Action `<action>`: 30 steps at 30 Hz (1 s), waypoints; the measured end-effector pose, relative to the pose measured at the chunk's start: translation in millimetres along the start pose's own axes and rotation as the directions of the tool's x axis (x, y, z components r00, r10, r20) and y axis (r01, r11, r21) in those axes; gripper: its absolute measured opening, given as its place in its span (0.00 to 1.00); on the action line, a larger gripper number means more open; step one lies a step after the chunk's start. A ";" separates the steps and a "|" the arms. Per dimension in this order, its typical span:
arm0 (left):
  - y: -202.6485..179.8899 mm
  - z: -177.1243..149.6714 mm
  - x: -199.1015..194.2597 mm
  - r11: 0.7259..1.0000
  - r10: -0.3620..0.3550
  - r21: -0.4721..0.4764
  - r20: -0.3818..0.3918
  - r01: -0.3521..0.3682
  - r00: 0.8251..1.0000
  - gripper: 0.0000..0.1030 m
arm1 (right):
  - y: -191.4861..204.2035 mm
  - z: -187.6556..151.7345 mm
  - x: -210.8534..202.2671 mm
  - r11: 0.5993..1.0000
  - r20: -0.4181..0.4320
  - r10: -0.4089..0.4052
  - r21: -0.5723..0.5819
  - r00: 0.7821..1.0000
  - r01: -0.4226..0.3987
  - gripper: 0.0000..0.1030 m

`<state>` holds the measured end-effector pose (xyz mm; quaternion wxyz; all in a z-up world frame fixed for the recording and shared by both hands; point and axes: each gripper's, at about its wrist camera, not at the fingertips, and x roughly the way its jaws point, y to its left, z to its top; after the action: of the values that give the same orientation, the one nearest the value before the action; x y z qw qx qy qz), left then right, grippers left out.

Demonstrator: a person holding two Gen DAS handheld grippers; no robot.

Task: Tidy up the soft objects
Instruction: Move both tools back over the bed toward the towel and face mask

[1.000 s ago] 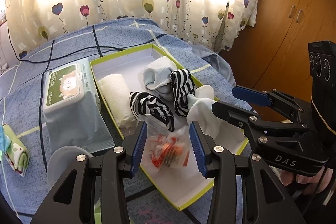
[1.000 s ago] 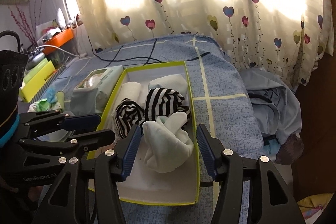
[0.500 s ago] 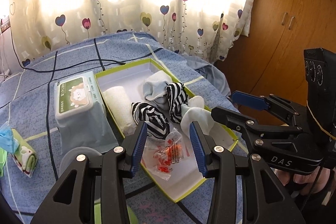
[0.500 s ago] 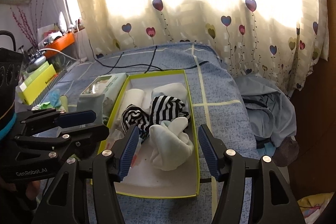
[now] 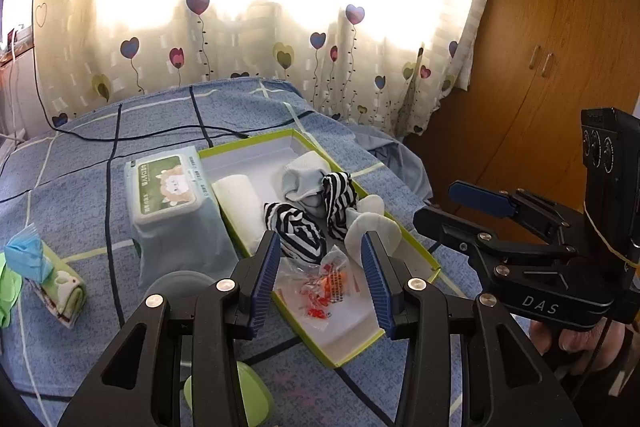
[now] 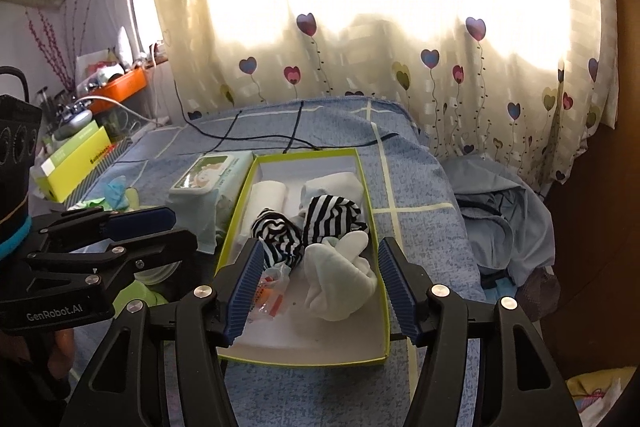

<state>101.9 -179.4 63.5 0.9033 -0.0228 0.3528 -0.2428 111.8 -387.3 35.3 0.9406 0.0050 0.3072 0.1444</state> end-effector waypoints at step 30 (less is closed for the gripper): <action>78.0 -32.2 -57.0 0.983 0.110 -0.155 0.061 -0.100 0.992 0.42 | 98.2 10.0 12.8 0.980 -0.030 0.156 -0.117 0.987 -0.158 0.58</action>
<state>77.9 -80.6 58.5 0.9222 -0.0810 0.3395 -0.1664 101.1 -288.9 45.6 0.9216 -0.0283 0.3065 0.2362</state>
